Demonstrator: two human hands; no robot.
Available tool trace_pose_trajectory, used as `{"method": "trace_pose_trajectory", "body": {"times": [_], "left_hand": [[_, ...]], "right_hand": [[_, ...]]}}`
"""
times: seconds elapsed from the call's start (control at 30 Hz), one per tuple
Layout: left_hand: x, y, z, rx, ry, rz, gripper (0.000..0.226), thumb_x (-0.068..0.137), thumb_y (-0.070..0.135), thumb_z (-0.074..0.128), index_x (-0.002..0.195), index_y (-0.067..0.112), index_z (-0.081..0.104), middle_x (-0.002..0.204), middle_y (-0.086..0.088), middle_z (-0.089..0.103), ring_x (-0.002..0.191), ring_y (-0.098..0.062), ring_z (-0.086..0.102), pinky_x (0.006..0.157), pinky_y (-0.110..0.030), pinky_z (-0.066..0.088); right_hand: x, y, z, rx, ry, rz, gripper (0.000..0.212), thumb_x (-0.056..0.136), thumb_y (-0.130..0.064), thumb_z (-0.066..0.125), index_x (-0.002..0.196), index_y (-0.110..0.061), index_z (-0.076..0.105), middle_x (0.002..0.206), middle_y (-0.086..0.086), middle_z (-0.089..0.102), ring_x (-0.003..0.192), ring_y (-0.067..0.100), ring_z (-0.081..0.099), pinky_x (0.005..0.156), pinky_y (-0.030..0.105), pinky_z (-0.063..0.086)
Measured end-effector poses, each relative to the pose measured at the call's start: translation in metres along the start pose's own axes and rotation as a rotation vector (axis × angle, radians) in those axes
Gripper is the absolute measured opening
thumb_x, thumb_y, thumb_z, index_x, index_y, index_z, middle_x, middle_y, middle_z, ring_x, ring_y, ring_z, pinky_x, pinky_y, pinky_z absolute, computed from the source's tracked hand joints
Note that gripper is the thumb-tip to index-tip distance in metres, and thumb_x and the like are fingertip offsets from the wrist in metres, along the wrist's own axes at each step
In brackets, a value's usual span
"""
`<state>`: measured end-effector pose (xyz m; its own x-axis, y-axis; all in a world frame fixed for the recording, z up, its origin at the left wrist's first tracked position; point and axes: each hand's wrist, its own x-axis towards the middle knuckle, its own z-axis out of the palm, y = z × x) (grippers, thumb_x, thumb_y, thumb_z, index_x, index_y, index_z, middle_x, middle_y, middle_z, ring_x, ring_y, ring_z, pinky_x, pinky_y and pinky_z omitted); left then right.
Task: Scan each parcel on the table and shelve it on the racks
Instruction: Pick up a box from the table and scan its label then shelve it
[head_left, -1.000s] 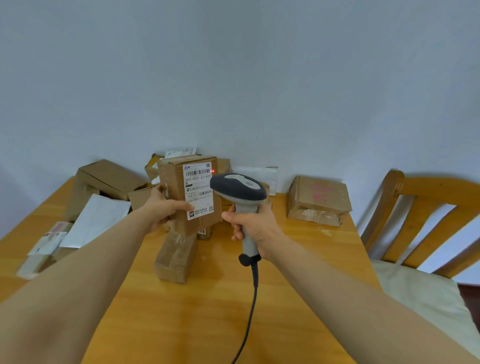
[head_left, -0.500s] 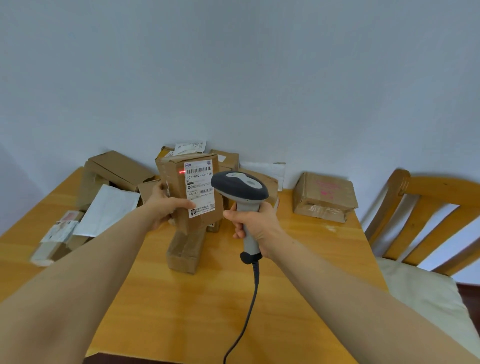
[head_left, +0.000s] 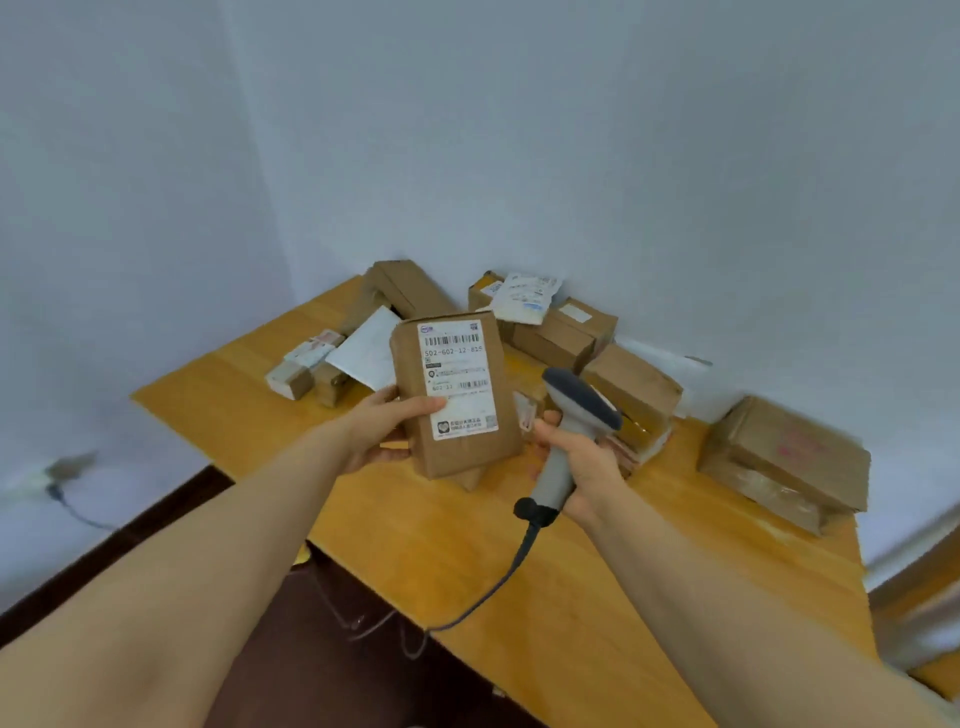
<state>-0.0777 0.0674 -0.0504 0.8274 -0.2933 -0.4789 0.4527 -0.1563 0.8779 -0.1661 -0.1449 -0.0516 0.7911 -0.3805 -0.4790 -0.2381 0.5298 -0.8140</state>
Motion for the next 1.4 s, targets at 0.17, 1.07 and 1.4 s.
{"method": "trace_pose_trajectory", "body": {"times": [0.17,1.07,1.4], "left_hand": [[-0.09,-0.06,-0.012,-0.104,0.176,-0.061,0.054,0.077,0.046,0.073,0.126,0.029,0.057,0.118,0.0,0.067,0.109,-0.02,0.063,0.098,-0.045,0.05],[-0.75,-0.376,-0.213,-0.613,1.241,0.13,0.065,0.075,0.027,0.081,0.127,0.05,0.05,0.109,0.01,0.072,0.103,-0.014,0.067,0.091,-0.033,0.053],[-0.85,-0.384,-0.327,-0.586,1.471,0.225,0.04,0.085,0.027,0.07,0.119,0.043,0.057,0.114,0.006,0.065,0.101,-0.014,0.061,0.08,-0.03,0.05]], "right_hand": [[-0.032,0.046,0.008,-0.093,-0.318,0.232,0.023,0.084,-0.005,0.071,0.103,-0.016,0.066,0.101,0.003,0.068,0.09,0.02,0.062,0.089,0.05,0.051],[-0.594,0.421,0.217,-0.652,-1.29,0.524,0.037,0.074,0.007,0.075,0.108,0.001,0.063,0.104,0.023,0.068,0.082,0.029,0.067,0.073,0.045,0.057],[-0.718,0.484,0.325,-0.627,-1.407,0.49,0.04,0.073,-0.001,0.079,0.11,0.0,0.064,0.103,0.022,0.069,0.092,0.031,0.068,0.073,0.046,0.059]]}}
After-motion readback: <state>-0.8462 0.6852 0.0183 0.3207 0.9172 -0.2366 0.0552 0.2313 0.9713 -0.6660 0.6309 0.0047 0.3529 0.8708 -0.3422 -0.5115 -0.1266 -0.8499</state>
